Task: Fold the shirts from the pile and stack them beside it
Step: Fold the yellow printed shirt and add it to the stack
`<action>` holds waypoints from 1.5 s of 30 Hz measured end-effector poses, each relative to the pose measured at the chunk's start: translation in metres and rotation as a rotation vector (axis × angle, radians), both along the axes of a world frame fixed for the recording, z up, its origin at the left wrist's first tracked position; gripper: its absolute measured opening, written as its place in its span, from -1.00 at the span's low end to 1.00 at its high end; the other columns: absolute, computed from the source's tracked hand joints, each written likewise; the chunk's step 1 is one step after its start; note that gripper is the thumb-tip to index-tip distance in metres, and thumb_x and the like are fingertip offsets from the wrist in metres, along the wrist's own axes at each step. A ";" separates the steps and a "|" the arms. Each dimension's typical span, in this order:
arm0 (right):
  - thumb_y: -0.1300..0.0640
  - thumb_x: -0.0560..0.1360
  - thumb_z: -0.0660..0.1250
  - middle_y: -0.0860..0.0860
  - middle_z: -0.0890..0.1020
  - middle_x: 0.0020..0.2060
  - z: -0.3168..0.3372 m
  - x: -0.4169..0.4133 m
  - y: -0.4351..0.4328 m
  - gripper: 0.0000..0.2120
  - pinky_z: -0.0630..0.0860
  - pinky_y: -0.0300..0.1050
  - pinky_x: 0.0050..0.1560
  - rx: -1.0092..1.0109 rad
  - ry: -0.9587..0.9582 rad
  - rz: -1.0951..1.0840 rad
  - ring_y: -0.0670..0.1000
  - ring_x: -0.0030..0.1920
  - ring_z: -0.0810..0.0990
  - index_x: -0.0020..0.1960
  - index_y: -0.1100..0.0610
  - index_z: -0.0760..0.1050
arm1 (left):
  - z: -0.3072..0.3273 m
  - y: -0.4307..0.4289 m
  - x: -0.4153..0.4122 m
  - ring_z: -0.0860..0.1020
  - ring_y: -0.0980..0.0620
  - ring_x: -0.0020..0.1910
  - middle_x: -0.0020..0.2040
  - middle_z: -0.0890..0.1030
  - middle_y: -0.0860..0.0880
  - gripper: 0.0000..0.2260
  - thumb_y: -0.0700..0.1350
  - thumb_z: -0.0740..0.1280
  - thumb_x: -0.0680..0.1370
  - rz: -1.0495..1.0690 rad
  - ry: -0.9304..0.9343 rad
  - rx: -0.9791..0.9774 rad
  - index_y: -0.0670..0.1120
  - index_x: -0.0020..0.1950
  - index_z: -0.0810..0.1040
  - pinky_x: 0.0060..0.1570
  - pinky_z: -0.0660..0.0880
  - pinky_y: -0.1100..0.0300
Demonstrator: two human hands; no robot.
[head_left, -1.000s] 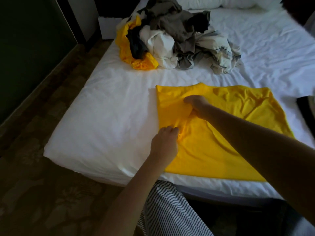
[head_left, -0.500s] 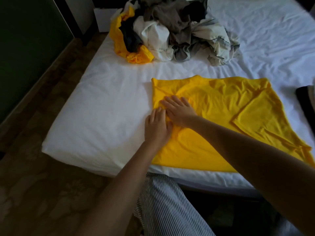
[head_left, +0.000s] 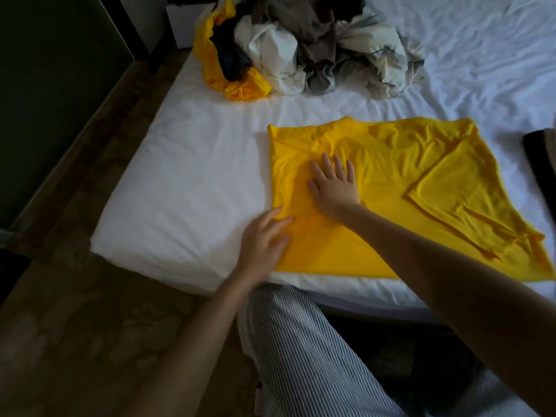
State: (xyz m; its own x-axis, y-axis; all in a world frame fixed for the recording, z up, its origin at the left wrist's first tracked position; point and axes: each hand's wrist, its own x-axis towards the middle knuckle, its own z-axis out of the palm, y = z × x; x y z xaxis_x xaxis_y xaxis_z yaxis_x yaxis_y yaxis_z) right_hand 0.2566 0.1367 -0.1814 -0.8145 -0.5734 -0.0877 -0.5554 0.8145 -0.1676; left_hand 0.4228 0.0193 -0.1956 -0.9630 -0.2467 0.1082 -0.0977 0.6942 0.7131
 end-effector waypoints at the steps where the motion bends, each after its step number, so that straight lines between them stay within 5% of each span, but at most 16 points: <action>1: -0.14 0.57 -0.19 0.08 0.01 0.54 0.002 0.006 0.005 -0.41 -0.27 0.06 0.46 -0.043 0.015 0.033 0.10 0.53 -0.10 0.54 0.08 0.05 | 0.014 -0.005 -0.005 0.40 0.06 0.29 0.28 0.50 -0.02 -0.75 -0.11 0.17 0.61 0.092 -0.030 0.246 -0.05 0.19 0.58 0.22 0.29 0.39; 3: -0.15 0.51 -0.22 0.10 0.17 0.51 0.008 0.020 0.008 -0.33 -0.22 0.08 0.46 -0.154 0.023 0.085 0.13 0.52 0.03 0.50 0.14 0.18 | 0.036 -0.019 -0.022 0.53 0.10 0.06 0.11 0.57 -0.06 -0.78 -0.25 0.16 0.62 0.267 -0.079 0.555 -0.16 0.13 0.58 -0.01 0.40 0.45; 7: -0.11 0.48 0.00 0.17 0.56 0.23 0.014 0.066 0.002 -0.43 0.28 0.24 0.31 -0.284 0.116 0.309 0.23 0.25 0.50 0.26 0.20 0.51 | 0.046 -0.037 -0.067 0.42 0.12 -0.35 -0.31 0.51 -0.01 -0.82 -0.26 0.18 0.59 0.449 -0.204 0.661 -0.11 -0.14 0.50 -0.38 0.37 0.36; 9: -0.13 0.42 0.11 0.12 0.62 0.11 0.008 0.091 0.000 -0.50 0.43 0.13 0.18 -0.301 0.199 0.436 0.18 0.10 0.59 0.16 0.14 0.57 | 0.049 -0.043 -0.090 0.37 0.08 -0.42 -0.45 0.45 -0.01 -0.76 -0.28 0.18 0.57 0.483 -0.268 0.678 -0.10 -0.29 0.44 -0.44 0.35 0.33; 13: -0.32 0.30 0.28 0.07 0.62 0.03 0.001 0.117 0.002 -0.42 0.51 -0.01 -0.02 -0.237 0.206 0.461 0.13 -0.02 0.60 0.18 0.01 0.56 | 0.057 -0.045 -0.134 0.51 -0.03 -0.25 -0.22 0.54 -0.13 -0.90 -0.21 0.27 0.54 0.484 -0.345 0.658 -0.20 -0.12 0.54 -0.26 0.45 0.20; 16: -0.38 0.11 0.46 0.07 0.60 -0.05 -0.004 0.123 -0.003 -0.29 0.53 -0.01 -0.17 -0.161 0.186 0.415 0.11 -0.13 0.59 0.16 -0.05 0.57 | 0.056 -0.047 -0.163 0.56 -0.17 0.10 0.16 0.56 -0.21 -0.57 -0.04 0.36 0.51 0.526 -0.406 0.634 -0.23 0.30 0.46 0.05 0.52 0.05; 19: -0.35 0.02 0.52 0.04 0.60 -0.13 -0.010 0.121 -0.007 -0.34 0.53 0.08 -0.20 -0.190 0.152 0.390 0.11 -0.15 0.59 0.04 -0.07 0.60 | 0.054 -0.048 -0.178 0.52 -0.19 0.20 0.28 0.50 -0.20 -0.42 0.07 0.39 0.49 0.547 -0.438 0.630 -0.20 0.39 0.36 0.20 0.48 -0.07; 23: -0.26 0.02 0.54 0.00 0.59 -0.20 -0.010 0.121 -0.009 -0.48 0.53 0.04 -0.23 -0.204 0.166 0.341 0.07 -0.19 0.59 -0.10 -0.06 0.60 | 0.050 -0.055 -0.181 0.50 -0.17 0.21 0.28 0.50 -0.15 -0.49 0.06 0.36 0.52 0.568 -0.431 0.630 -0.16 0.39 0.40 0.19 0.48 -0.02; 27: -0.07 0.29 0.39 -0.01 0.60 -0.28 -0.011 0.121 -0.005 -0.76 0.53 -0.03 -0.22 -0.412 0.146 0.302 0.06 -0.26 0.59 -0.13 0.04 0.53 | 0.050 -0.062 -0.181 0.52 -0.16 0.19 0.28 0.53 -0.18 -0.62 -0.07 0.37 0.54 0.549 -0.400 0.720 -0.13 0.34 0.47 0.18 0.49 -0.05; 30: 0.06 0.39 0.14 0.02 0.63 -0.29 0.000 0.117 0.008 -0.78 0.50 -0.14 -0.29 -0.566 -0.044 0.262 0.09 -0.31 0.62 -0.04 0.10 0.47 | 0.058 -0.060 -0.179 0.53 -0.13 0.11 0.24 0.53 -0.19 -0.64 -0.17 0.32 0.56 0.545 -0.382 0.762 -0.17 0.35 0.44 0.03 0.52 0.01; 33: 0.20 0.53 0.22 0.14 0.64 0.01 0.011 0.111 0.028 -0.76 0.45 -0.11 -0.17 -0.646 -0.413 0.161 0.07 -0.15 0.61 0.18 0.17 0.49 | 0.072 -0.053 -0.180 0.53 -0.08 -0.08 -0.01 0.56 -0.15 -0.65 -0.17 0.29 0.55 0.541 -0.425 0.772 -0.20 0.33 0.43 -0.10 0.51 0.07; 35: 0.25 0.53 0.26 0.12 0.65 0.04 0.013 0.106 0.039 -0.78 0.37 -0.23 -0.18 -0.739 -0.553 0.093 -0.11 -0.29 0.52 0.15 0.16 0.53 | 0.080 -0.048 -0.183 0.54 -0.05 -0.14 -0.10 0.56 -0.14 -0.65 -0.16 0.32 0.55 0.519 -0.426 0.786 -0.20 0.32 0.44 -0.16 0.53 0.10; 39: 0.33 0.49 0.30 0.01 0.63 0.01 0.030 0.089 0.058 -0.78 0.44 -0.24 -0.12 -0.860 -0.656 -0.001 0.04 -0.19 0.56 0.10 0.17 0.56 | 0.095 -0.038 -0.194 0.57 -0.08 -0.01 0.09 0.59 -0.15 -0.63 -0.07 0.34 0.57 0.516 -0.358 0.790 -0.19 0.32 0.44 -0.06 0.53 0.05; 43: 0.39 0.48 0.29 -0.06 0.55 -0.11 0.049 0.073 0.092 -0.78 0.39 -0.42 -0.16 -0.920 -0.718 -0.039 -0.27 -0.23 0.51 0.06 0.18 0.57 | 0.103 -0.029 -0.205 0.54 -0.15 0.14 0.21 0.54 -0.15 -0.64 -0.08 0.29 0.59 0.500 -0.287 0.740 -0.14 0.35 0.38 0.09 0.53 -0.03; 45: 0.41 0.48 0.28 -0.02 0.54 -0.13 0.052 0.066 0.112 -0.76 0.44 -0.25 -0.17 -0.957 -0.768 -0.083 -0.16 -0.28 0.50 -0.04 0.09 0.54 | 0.107 -0.019 -0.211 0.53 -0.16 0.17 0.21 0.52 -0.17 -0.68 -0.12 0.27 0.60 0.484 -0.248 0.741 -0.11 0.35 0.37 0.11 0.52 -0.04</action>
State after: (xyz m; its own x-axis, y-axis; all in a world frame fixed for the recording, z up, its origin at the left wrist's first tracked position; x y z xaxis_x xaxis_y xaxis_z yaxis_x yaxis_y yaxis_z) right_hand 0.3230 0.2485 -0.1295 -0.7742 -0.6187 -0.1331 -0.0017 0.2123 -0.9772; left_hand 0.2117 0.0001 -0.0885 -0.7108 -0.5533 -0.4343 -0.4682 -0.0886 0.8792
